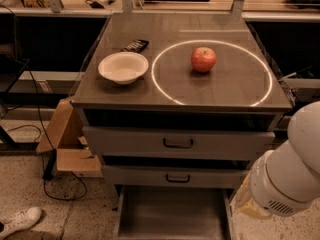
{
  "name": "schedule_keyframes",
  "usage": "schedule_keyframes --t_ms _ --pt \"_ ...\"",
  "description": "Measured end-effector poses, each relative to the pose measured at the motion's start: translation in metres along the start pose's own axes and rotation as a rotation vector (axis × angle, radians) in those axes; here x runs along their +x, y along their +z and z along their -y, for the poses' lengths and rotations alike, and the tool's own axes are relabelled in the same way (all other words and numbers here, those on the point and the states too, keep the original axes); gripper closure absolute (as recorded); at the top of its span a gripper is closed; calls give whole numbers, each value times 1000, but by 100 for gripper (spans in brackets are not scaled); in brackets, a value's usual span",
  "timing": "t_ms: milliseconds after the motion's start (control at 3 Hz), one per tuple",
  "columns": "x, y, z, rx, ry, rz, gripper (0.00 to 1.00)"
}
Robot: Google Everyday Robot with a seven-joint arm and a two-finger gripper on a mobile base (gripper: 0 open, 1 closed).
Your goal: Close bottom drawer
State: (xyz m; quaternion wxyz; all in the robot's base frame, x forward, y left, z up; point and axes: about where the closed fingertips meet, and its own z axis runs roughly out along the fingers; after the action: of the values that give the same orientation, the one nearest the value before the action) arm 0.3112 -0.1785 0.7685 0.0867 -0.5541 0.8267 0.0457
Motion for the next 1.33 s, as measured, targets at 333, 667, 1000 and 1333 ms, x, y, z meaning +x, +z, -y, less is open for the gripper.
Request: schedule_keyframes --t_ms 333,667,1000,1333 --pt "3 22 -23 -51 50 44 100" --pt "-2 81 -52 -139 96 39 100" --pt "-10 128 -65 -184 138 13 100" --pt "-10 130 -65 -181 165 12 100"
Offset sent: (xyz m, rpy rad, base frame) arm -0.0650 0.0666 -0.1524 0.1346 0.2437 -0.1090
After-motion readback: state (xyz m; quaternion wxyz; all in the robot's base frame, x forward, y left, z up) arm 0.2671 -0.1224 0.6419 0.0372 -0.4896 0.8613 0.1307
